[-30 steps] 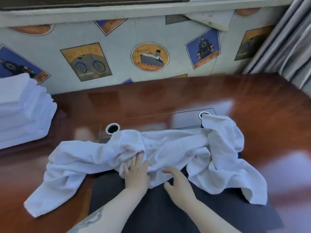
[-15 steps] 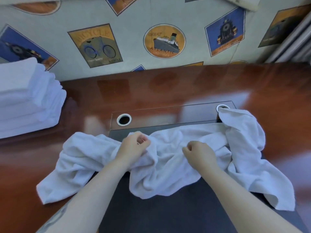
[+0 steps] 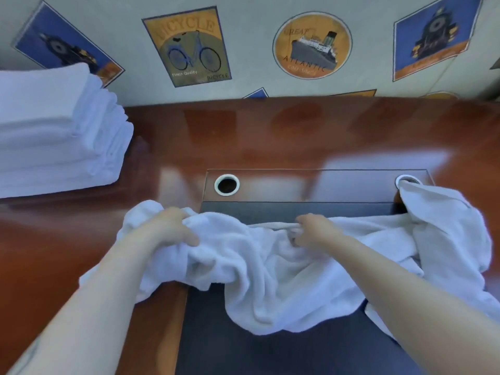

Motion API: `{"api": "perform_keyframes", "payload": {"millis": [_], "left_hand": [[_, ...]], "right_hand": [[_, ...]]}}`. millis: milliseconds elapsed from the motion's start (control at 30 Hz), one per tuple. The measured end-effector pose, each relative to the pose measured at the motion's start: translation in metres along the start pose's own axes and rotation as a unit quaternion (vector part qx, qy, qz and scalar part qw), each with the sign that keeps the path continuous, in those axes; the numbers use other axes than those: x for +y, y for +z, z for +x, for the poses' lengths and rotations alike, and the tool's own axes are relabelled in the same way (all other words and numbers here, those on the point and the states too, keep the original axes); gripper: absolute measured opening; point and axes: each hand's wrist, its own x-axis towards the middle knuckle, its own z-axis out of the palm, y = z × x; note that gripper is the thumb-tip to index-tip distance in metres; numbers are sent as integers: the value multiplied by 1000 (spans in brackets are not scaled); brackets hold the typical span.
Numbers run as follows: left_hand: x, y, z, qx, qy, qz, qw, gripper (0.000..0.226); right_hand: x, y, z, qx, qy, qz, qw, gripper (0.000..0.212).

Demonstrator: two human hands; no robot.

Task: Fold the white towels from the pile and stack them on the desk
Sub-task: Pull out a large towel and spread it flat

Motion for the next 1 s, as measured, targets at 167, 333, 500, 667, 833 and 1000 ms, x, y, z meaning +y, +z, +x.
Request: {"api": "perform_keyframes", "payload": {"millis": [167, 333, 500, 667, 833, 1000], "left_hand": [[30, -68, 12, 119, 8, 70, 990, 15], [81, -123, 44, 454, 110, -17, 884, 28], [100, -83, 47, 478, 263, -123, 829, 66], [47, 55, 46, 350, 202, -91, 910, 45], [-5, 153, 31, 236, 175, 46, 955, 63], [8, 154, 7, 339, 196, 62, 918, 11]], "right_hand": [[8, -99, 21, -102, 102, -14, 989, 18], [3, -179, 37, 336, 70, 137, 929, 33], [-19, -120, 14, 381, -102, 266, 879, 67], [-30, 26, -23, 169, -184, 178, 952, 46], [-26, 76, -28, 117, -187, -8, 975, 38], [-25, 50, -52, 70, -155, -30, 985, 5]]}}
